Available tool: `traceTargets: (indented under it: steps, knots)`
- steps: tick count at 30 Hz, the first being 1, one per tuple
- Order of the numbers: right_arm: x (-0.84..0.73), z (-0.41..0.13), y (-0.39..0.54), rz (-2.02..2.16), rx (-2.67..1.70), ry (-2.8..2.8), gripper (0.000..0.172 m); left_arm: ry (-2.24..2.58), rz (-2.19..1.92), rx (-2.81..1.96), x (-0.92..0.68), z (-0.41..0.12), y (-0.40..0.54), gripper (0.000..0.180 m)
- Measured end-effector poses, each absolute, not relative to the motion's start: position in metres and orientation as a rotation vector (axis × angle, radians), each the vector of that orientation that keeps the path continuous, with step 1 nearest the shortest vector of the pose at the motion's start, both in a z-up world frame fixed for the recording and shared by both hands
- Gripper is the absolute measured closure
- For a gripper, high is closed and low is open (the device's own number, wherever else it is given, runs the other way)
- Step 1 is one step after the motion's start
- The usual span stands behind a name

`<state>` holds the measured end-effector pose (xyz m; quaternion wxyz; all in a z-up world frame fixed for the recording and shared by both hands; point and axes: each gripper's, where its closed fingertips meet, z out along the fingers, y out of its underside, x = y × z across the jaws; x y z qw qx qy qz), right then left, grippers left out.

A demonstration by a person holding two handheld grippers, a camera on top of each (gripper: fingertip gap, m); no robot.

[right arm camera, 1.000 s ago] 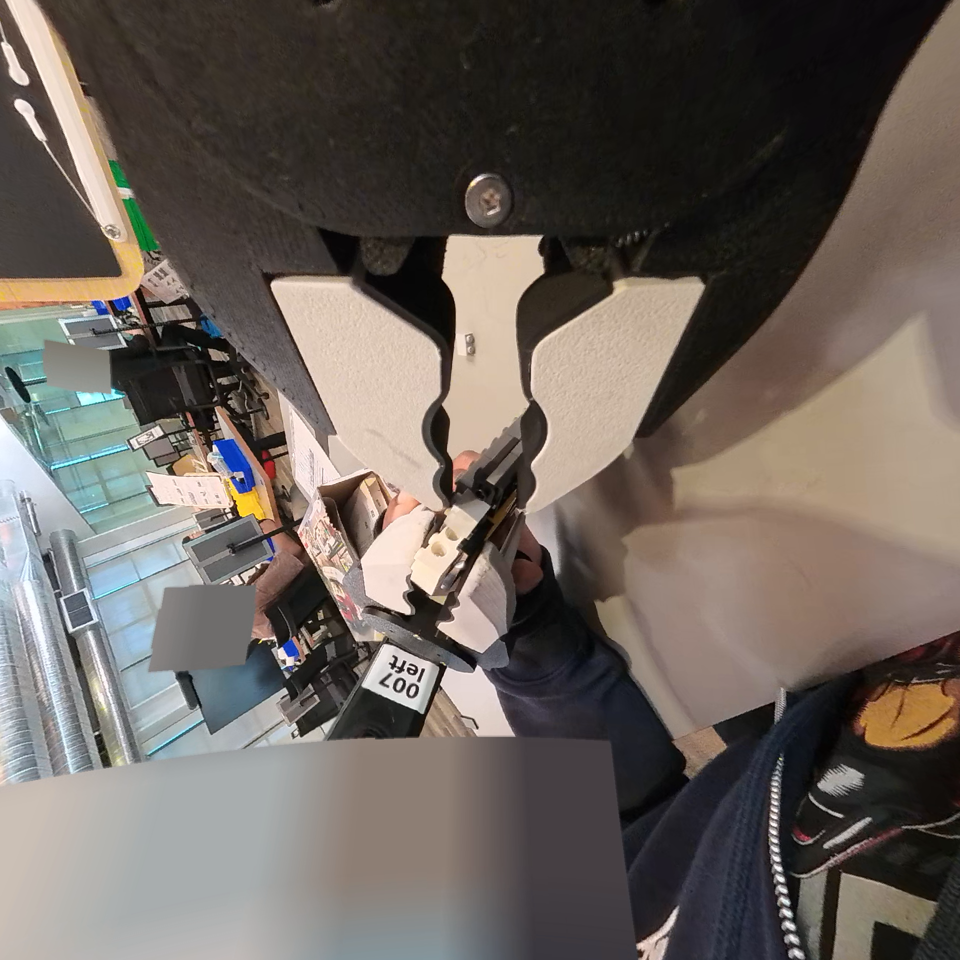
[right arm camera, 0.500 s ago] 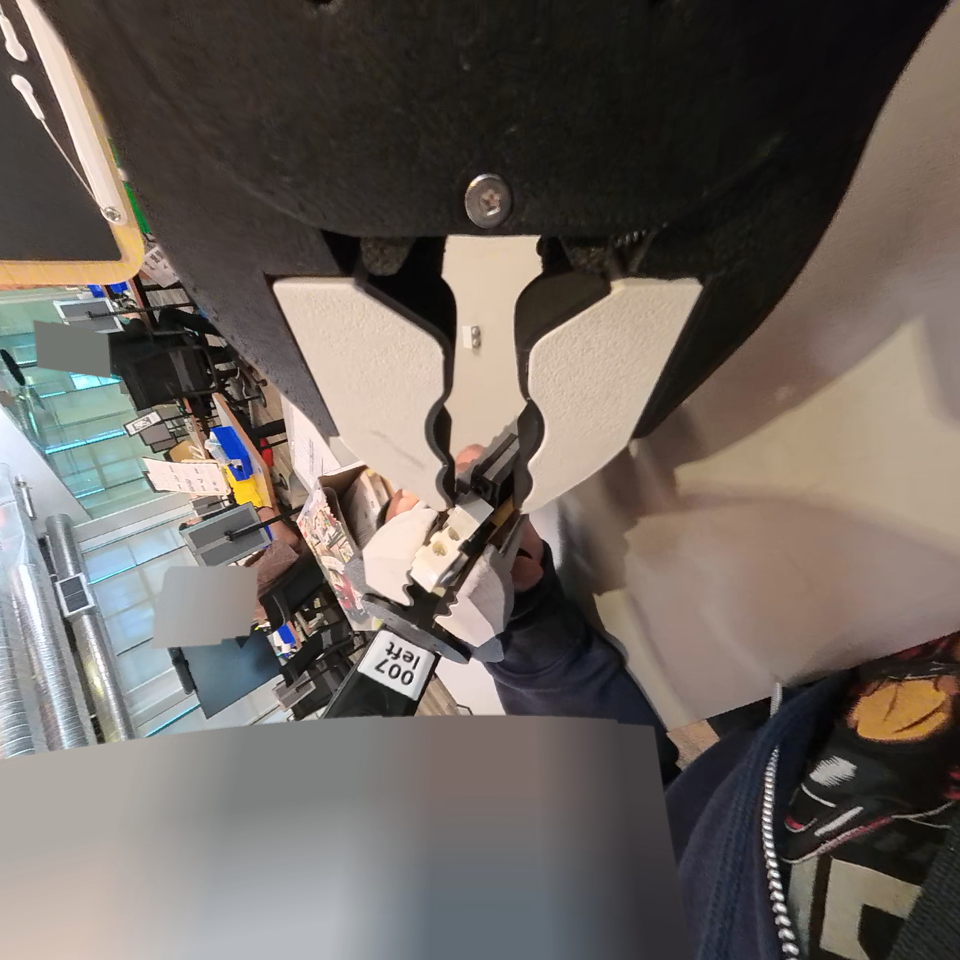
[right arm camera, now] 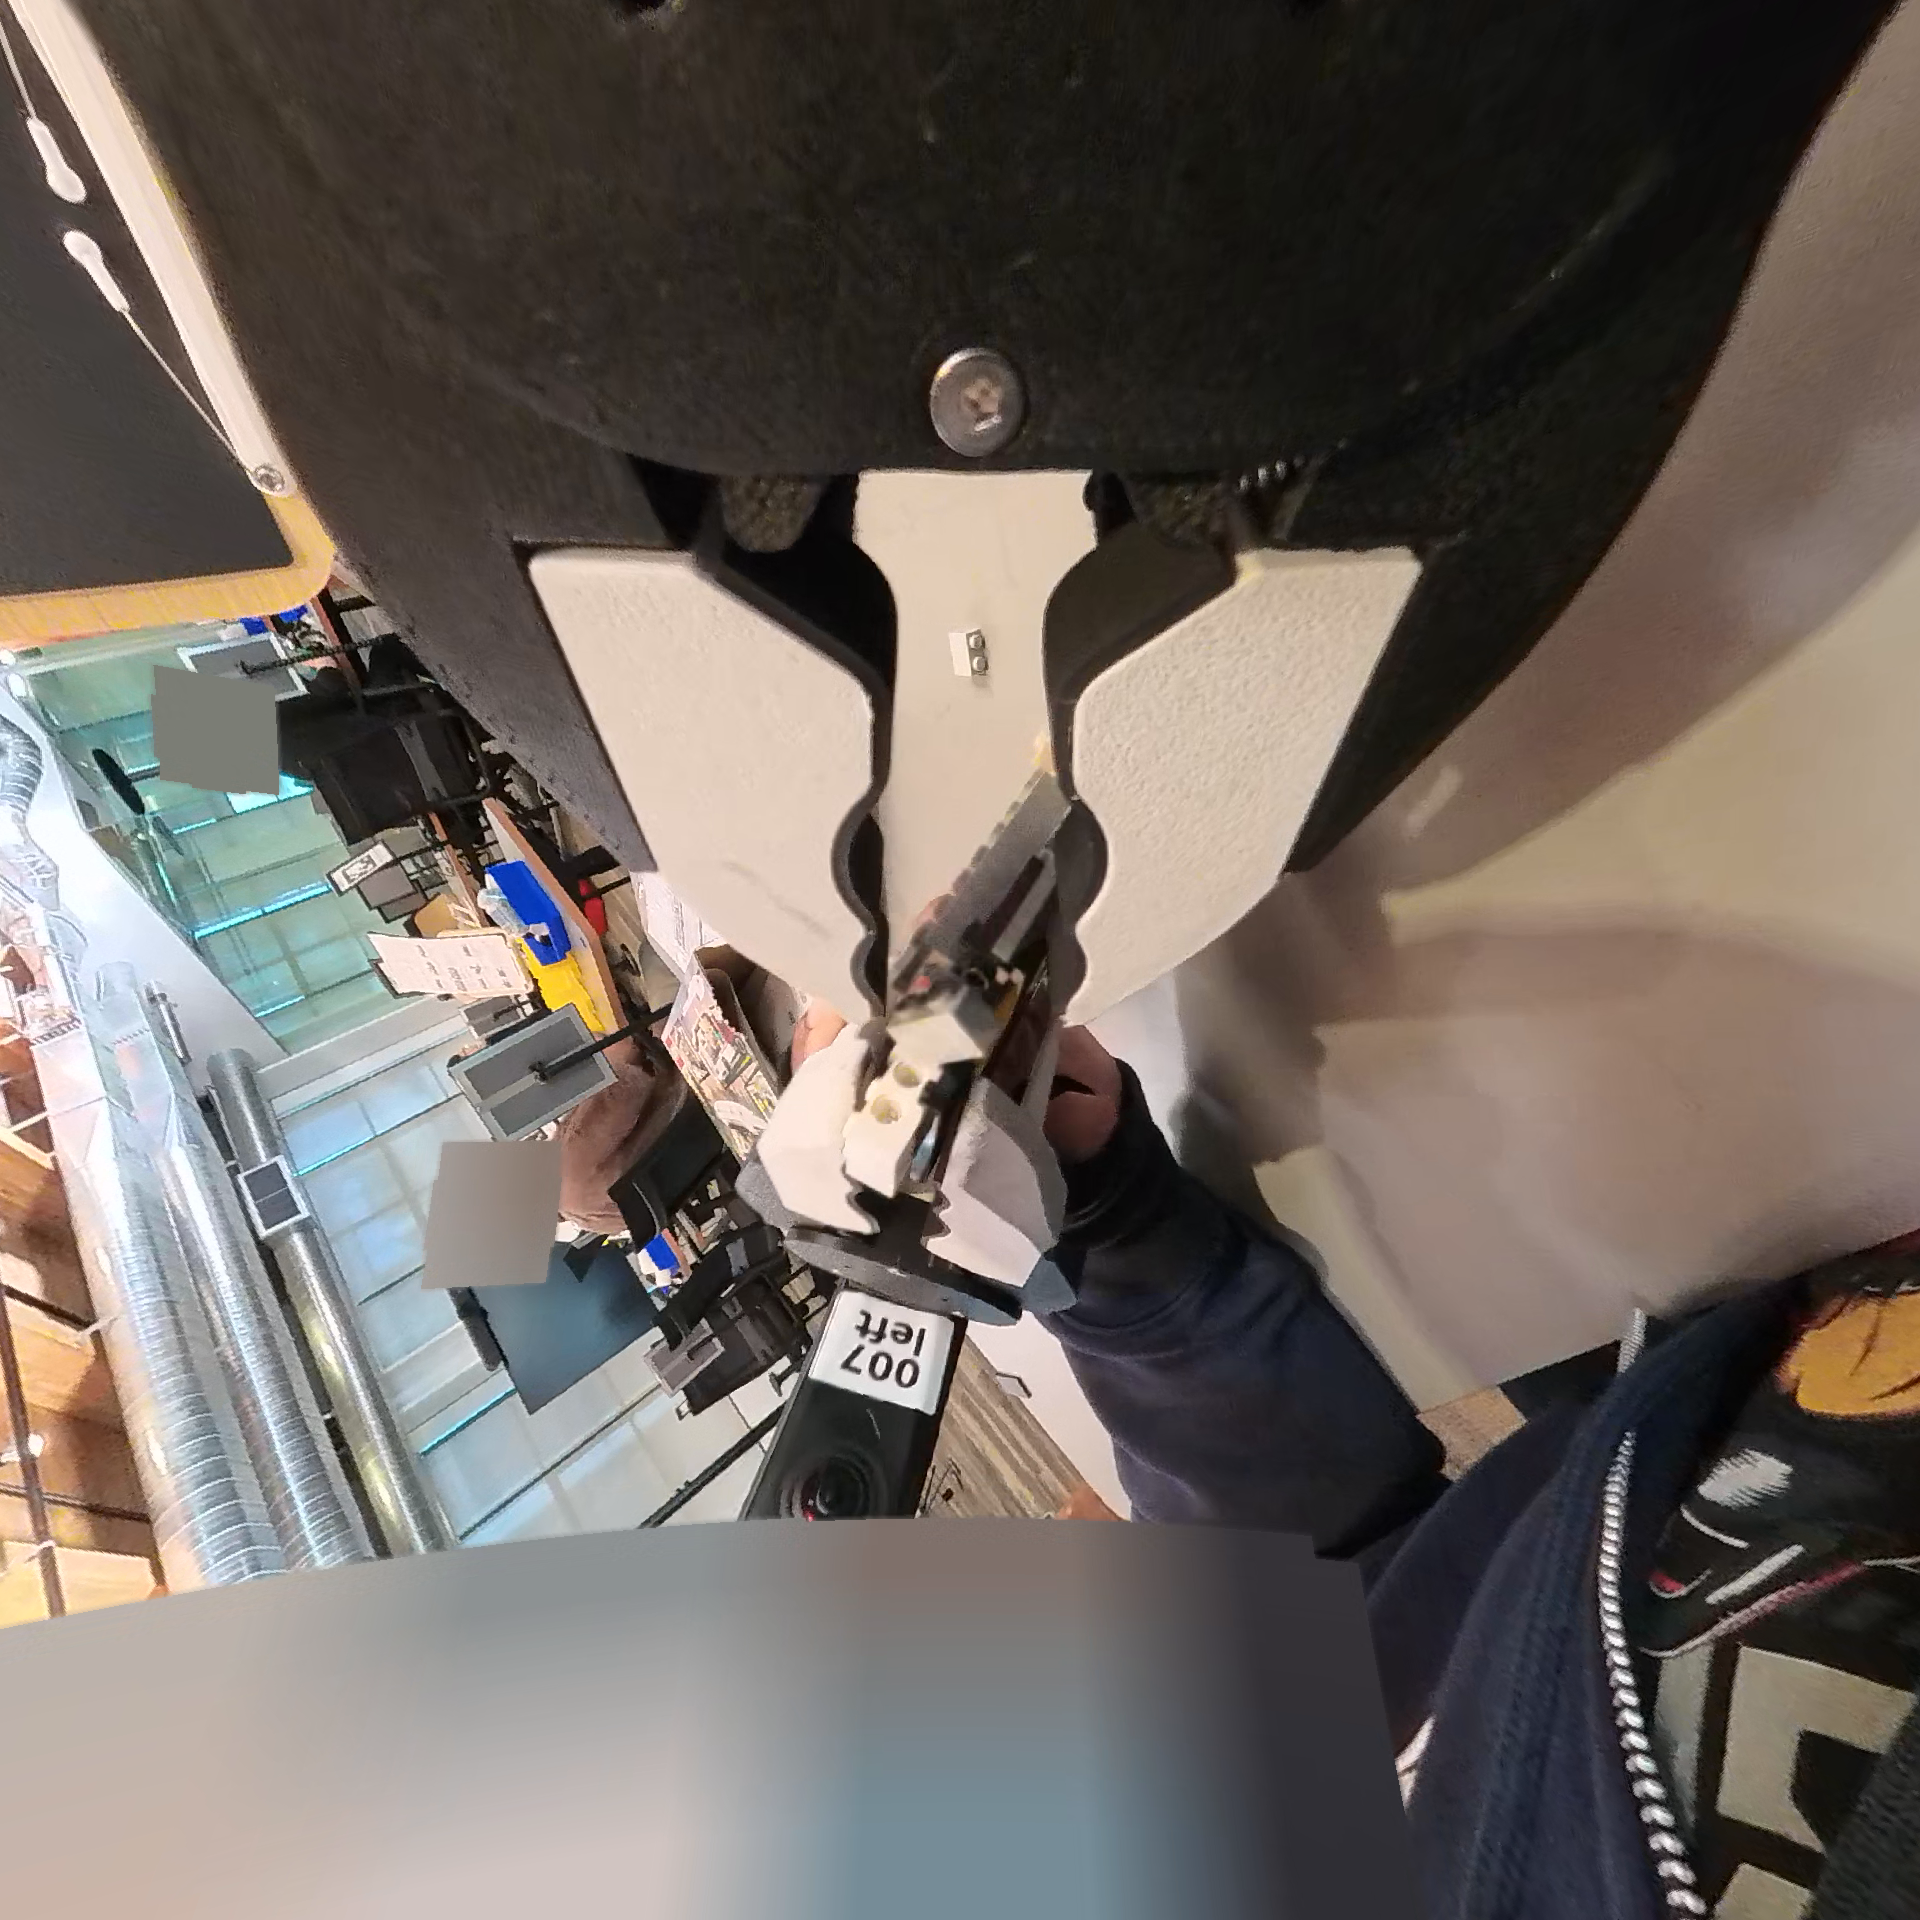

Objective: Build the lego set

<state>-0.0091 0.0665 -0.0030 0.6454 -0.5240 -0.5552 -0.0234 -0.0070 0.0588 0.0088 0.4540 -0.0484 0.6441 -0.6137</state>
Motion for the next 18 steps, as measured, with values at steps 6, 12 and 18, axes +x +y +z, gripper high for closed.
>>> traceTargets:
  steps: [6, 12, 18]
  knots:
    - [-0.0076, -0.0063, 0.0676, -0.065, -1.198, -1.255, 0.142, 1.606, -1.515, -0.125, -0.006, 0.004, 0.0576, 0.165]
    - [-0.0049, -0.0052, 0.0672, -0.06, -1.2, -1.236, 0.143, 1.62, -1.495, -0.108, -0.0073, 0.0017, 0.0537, 0.165]
    - [-0.0033, -0.0099, 0.0679, -0.085, -1.217, -1.242, 0.143, 1.619, -1.478, -0.097, -0.0088, 0.0025, 0.0524, 0.165]
